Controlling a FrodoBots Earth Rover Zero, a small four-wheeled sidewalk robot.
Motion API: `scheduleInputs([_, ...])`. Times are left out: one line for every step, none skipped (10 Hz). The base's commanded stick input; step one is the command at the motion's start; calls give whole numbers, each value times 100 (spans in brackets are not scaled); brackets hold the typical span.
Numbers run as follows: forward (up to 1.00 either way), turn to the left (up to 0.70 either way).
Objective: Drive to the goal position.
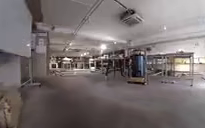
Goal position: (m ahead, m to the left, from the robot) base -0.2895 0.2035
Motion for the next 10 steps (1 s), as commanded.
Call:
scheduleInputs([45, 0])
scheduleInputs([45, 0])
scheduleInputs([45, 0])
scheduleInputs([45, 9])
scheduleInputs([45, 23])
scheduleInputs([45, 27])
scheduleInputs([45, 27])
scheduleInputs([45, 27])
scheduleInputs([45, 27])
scheduleInputs([45, 27])
